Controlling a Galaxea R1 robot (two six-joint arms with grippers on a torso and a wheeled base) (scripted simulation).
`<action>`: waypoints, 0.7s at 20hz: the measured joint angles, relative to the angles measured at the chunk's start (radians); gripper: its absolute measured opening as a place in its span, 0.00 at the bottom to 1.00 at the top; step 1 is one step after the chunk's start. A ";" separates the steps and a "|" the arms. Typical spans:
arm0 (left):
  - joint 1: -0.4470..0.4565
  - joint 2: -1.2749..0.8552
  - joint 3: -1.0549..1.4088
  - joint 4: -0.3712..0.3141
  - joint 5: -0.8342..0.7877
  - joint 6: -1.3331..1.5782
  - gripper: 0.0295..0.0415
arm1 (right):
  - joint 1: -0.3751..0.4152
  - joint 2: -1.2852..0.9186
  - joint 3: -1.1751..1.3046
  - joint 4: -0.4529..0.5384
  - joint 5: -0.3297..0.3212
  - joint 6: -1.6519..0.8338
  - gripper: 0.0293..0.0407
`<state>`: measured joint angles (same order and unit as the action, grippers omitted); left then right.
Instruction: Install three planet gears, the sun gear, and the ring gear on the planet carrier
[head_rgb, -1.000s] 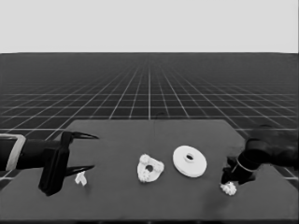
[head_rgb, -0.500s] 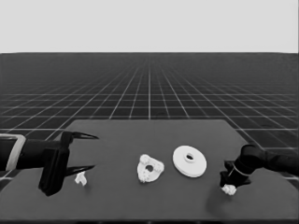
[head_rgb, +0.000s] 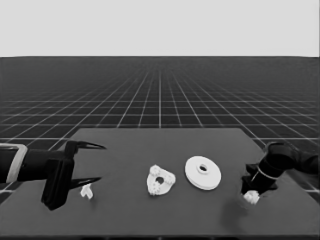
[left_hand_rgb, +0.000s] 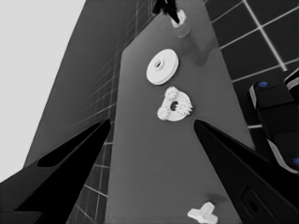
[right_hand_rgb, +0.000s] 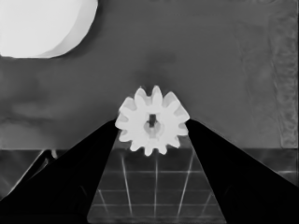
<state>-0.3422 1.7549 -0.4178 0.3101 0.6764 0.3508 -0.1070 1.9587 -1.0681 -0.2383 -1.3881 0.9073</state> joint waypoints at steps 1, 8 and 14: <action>0.000 0.000 0.000 0.000 0.000 0.000 0.75 | 0.041 -0.009 0.013 0.030 -0.024 0.000 0.14; 0.000 0.000 0.000 0.000 0.000 0.000 0.75 | 0.097 -0.016 0.023 0.074 -0.058 -0.001 0.14; 0.000 0.000 0.000 0.000 0.000 0.000 0.75 | 0.138 1.046 -0.508 0.074 -0.162 0.528 0.15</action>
<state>-0.3422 1.7549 -0.4178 0.3101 0.6764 0.3508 0.0306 3.0047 -1.5761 -0.1646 -1.5501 1.4353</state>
